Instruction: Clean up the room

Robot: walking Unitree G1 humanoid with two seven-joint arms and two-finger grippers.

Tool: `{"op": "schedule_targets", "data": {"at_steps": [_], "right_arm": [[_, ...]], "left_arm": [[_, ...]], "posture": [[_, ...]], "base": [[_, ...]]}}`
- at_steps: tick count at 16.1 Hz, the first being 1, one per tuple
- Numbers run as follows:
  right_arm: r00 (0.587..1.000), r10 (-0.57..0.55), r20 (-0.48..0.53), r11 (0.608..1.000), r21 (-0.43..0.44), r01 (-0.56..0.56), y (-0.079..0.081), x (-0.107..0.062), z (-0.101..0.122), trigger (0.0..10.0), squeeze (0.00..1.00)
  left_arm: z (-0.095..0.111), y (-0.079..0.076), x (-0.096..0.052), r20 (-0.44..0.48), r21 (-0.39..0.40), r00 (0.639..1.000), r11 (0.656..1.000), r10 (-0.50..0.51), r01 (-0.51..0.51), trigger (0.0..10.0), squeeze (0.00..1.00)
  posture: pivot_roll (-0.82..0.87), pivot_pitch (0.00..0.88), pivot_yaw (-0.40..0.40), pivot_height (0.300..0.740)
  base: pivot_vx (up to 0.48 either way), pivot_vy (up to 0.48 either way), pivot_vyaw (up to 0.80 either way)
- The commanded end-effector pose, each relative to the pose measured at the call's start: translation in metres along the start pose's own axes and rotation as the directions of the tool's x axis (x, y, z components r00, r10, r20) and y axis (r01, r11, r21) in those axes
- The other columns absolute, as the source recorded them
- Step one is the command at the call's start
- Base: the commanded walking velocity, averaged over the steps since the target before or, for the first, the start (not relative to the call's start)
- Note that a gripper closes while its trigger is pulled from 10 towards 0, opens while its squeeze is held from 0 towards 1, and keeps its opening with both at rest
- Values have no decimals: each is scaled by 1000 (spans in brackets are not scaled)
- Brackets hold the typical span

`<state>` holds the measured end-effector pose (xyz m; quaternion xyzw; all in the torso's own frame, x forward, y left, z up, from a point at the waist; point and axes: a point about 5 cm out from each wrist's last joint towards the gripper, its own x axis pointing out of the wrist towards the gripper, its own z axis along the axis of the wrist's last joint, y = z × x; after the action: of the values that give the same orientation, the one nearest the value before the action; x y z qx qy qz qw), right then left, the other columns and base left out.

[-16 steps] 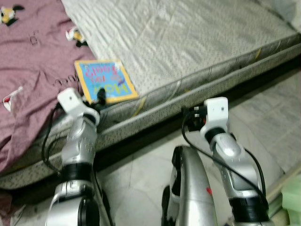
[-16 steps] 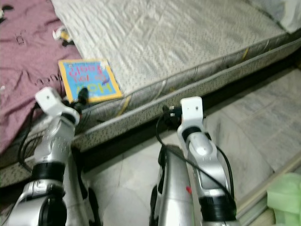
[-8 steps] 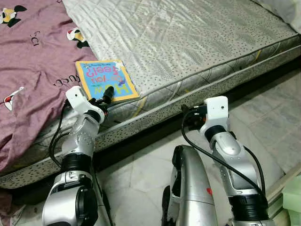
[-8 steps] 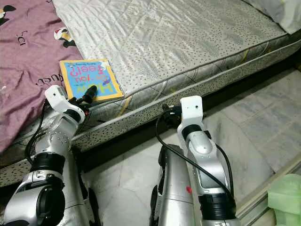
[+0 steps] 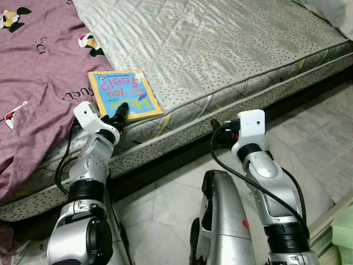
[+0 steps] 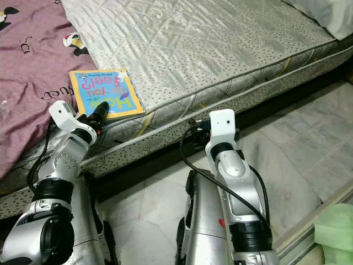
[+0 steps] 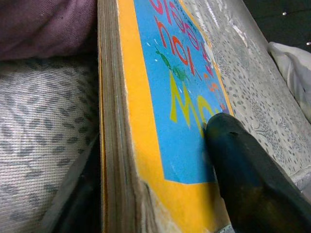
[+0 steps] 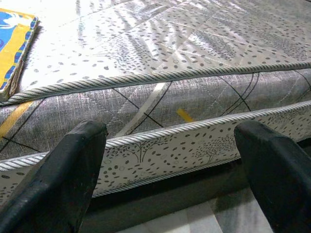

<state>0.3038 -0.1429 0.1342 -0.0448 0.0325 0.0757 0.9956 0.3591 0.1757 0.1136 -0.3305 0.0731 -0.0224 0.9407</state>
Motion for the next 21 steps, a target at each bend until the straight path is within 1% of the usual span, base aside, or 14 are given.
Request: {"op": "schedule_targets", "data": {"at_steps": [1, 2, 3, 4, 5, 10, 13, 16, 19, 21], "right_arm": [[1000, -10, -1, 1000, -2, 10, -3, 1, -1, 10000, 0], [1000, -11, 0, 1000, -1, 11, -3, 2, -1, 10000, 0], [1000, -11, 2, 1000, 0, 11, -2, 3, -1, 10000, 0], [1000, -12, 7, 1000, 0, 12, -1, 4, 0, 10000, 0], [1000, -12, 11, 1000, 1, 12, -1, 5, 0, 10000, 0], [1000, -11, 25, 1000, 2, 11, 1, 11, 2, 10000, 0], [999, -7, 33, 1000, 2, 7, 2, 14, 2, 10000, 0], [999, -11, 42, 1000, 2, 11, 2, 17, 3, 10000, 0], [999, -11, 48, 1000, -1, 11, 2, 18, 3, 10000, 0], [998, -10, 54, 1000, -2, 10, 2, 19, 3, 10000, 0]], "left_arm": [[1, 0, 2, -18, 26, 1000, 1000, 8, -8, 3765, 0], [1, 1, 2, -23, 32, 1000, 999, 21, -20, 10000, 0], [3, 3, 2, -20, 30, 1000, 999, 23, -23, 10000, 0], [6, 3, 2, -8, 24, 1000, 1000, 10, -9, 7843, 0], [8, 3, 3, -3, 22, 1000, 1000, 8, -8, 0, 0], [15, -1, 6, 16, 6, 1000, 1000, -2, 2, 0, 0], [14, 1, 6, 12, 1, 1000, 1000, 2, -2, 0, 0], [15, 2, 6, 17, -22, 1000, 1000, 3, -3, 0, 0], [16, -5, 7, 44, -15, 999, 1000, -26, 27, 0, 0], [22, -11, 6, 93, 12, 995, 999, -47, 46, 0, 0]], "posture": [[-98, 104, -54, 452], [-95, 100, -53, 452], [-95, 99, -52, 452], [-92, 93, -51, 452], [-92, 89, -49, 452], [-80, 67, -48, 452], [-76, 54, -46, 452], [-76, 41, -42, 452], [-75, 30, -41, 452], [-73, 23, -42, 452]], "base": [[0, 0, 0], [0, 0, 0], [0, 0, 0], [0, 0, 0], [0, 0, 0], [0, 0, 0], [0, 0, 0], [0, 0, 0], [0, 0, 0], [0, 0, 0]]}}
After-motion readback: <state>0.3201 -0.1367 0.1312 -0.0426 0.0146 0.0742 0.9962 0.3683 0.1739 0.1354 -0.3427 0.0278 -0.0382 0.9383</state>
